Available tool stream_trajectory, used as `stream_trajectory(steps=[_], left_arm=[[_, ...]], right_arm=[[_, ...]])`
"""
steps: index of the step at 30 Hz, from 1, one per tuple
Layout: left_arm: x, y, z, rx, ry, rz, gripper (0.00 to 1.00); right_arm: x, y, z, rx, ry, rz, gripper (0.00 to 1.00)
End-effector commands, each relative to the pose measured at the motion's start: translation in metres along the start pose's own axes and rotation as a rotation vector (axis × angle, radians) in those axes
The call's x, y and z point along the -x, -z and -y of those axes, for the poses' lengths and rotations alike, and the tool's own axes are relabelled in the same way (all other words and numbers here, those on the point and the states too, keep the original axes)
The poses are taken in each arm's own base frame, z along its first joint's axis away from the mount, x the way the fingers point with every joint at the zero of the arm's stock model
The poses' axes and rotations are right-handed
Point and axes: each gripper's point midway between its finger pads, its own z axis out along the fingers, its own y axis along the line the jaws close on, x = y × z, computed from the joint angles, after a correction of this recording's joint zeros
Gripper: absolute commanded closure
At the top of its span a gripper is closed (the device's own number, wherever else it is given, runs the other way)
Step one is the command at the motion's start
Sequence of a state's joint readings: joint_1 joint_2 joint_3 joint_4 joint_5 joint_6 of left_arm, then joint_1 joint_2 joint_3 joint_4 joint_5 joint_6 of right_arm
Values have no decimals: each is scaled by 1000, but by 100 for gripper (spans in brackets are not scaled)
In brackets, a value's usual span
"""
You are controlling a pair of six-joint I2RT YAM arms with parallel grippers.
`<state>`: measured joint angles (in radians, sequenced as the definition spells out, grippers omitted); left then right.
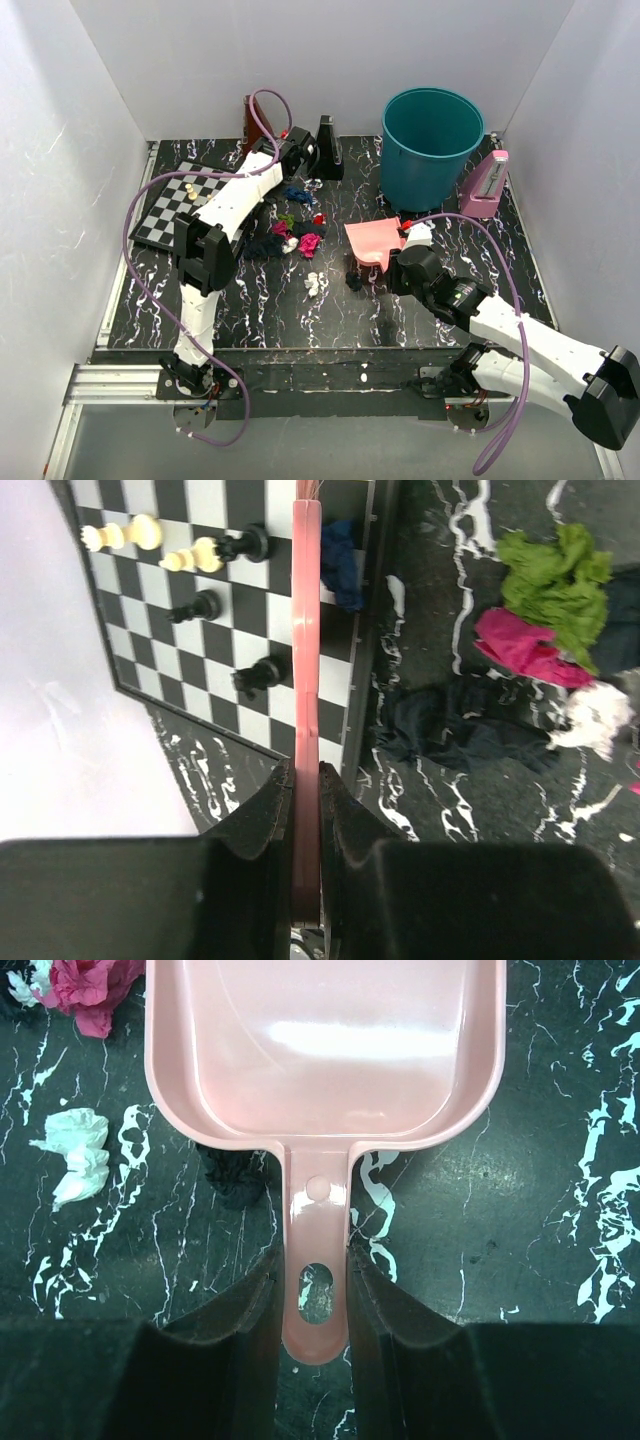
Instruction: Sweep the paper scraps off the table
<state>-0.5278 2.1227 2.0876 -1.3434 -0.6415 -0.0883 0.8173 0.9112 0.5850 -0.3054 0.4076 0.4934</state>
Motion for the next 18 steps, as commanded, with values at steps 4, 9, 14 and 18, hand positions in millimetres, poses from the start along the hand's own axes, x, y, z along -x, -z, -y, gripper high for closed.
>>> stream_trajectory(steps=[4, 9, 14, 18], left_arm=[[-38, 33, 49, -350, -77, -119, 100], [-31, 66, 52, -451, -48, -49, 100], [-23, 91, 15, -368, 14, 51, 100], [-25, 93, -10, -261, 34, 77, 100]], right_arm=[[12, 0, -8, 35, -27, 37, 93], [13, 0, -11, 42, -33, 36, 93], [11, -1, -11, 44, -36, 27, 93], [11, -2, -14, 54, -42, 25, 93]])
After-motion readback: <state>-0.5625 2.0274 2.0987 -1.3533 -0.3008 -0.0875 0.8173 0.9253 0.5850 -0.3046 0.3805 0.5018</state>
